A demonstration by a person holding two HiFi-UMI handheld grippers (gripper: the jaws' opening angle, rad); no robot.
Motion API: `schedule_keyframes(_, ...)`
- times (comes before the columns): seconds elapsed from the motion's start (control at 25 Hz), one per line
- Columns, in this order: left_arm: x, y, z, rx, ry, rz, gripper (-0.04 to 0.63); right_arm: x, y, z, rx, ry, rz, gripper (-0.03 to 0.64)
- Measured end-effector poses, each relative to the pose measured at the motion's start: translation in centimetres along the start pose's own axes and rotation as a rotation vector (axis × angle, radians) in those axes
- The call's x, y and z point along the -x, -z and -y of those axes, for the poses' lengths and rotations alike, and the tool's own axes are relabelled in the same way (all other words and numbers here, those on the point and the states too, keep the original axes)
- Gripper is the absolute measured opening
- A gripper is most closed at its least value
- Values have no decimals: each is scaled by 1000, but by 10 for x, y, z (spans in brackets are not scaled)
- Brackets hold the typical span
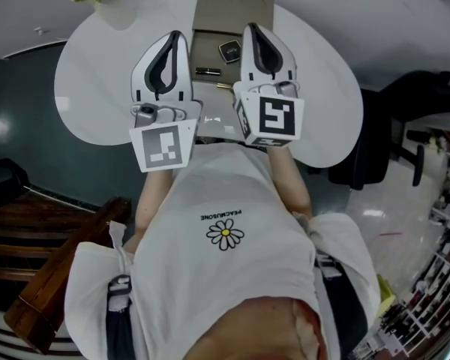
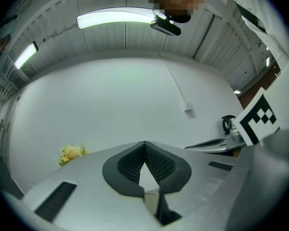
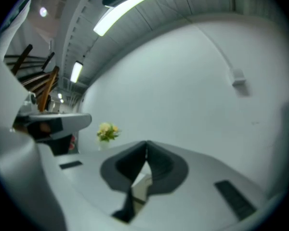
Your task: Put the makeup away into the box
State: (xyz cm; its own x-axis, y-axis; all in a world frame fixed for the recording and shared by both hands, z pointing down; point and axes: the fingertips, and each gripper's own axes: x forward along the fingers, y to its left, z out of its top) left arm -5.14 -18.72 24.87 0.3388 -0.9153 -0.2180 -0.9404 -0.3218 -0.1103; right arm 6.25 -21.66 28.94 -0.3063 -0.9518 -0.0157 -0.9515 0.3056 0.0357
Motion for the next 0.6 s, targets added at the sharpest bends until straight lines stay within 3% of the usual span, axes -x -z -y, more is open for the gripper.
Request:
schedule_keyframes(0.2, -3, -3, 5, -6, 23, 16, 20, 24, -3, 0, -2, 26, 51, 31)
schedule_keyframes(0.6, -4, 2, 9, -7, 36, 0, 20, 30, 15, 4, -5, 36, -3, 29)
